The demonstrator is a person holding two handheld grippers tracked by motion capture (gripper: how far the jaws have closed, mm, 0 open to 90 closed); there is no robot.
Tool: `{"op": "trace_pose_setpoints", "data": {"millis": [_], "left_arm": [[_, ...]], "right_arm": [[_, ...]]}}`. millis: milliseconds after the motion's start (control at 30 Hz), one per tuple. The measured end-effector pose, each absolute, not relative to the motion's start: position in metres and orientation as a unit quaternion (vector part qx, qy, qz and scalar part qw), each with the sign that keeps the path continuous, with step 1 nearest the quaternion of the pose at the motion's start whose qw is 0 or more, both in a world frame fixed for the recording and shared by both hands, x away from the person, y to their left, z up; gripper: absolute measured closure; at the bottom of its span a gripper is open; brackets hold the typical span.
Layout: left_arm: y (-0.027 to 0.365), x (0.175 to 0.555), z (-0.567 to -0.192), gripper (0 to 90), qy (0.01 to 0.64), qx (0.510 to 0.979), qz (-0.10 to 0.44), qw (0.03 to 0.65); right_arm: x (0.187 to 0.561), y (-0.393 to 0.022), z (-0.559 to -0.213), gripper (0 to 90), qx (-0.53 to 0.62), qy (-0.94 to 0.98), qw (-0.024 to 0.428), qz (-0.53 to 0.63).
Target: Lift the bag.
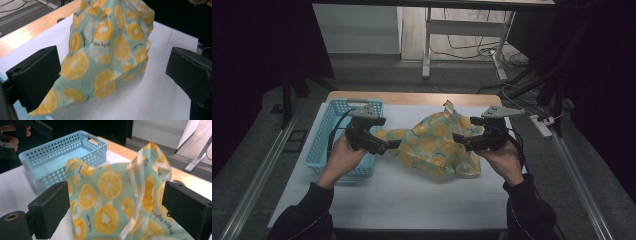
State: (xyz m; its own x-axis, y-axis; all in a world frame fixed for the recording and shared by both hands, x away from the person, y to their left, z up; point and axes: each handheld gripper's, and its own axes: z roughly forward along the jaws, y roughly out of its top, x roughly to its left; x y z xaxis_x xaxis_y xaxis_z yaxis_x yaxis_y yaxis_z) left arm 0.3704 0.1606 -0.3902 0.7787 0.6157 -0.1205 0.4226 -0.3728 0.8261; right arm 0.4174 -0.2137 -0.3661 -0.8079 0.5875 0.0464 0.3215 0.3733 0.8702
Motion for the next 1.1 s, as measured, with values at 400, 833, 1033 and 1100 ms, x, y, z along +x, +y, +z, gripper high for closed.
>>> {"op": "trace_pose_setpoints", "data": {"millis": [400,833,1033,1100], "left_arm": [[0.171,0.341,-0.424,0.0,0.325,0.816,0.102,0.467],[0.2,0.299,-0.456,0.0,0.366,0.8,0.089,0.468],[0.215,0.277,-0.466,0.0,0.384,0.792,0.092,0.465],[0.22,0.27,-0.469,0.0,0.389,0.788,0.093,0.467]], "right_arm": [[0.398,-0.222,-0.394,5.1,0.279,0.827,0.138,0.468],[0.371,-0.233,-0.415,3.0,0.285,0.83,0.137,0.458],[0.358,-0.243,-0.425,3.1,0.288,0.83,0.151,0.454],[0.353,-0.247,-0.428,2.5,0.292,0.829,0.157,0.45]]}}
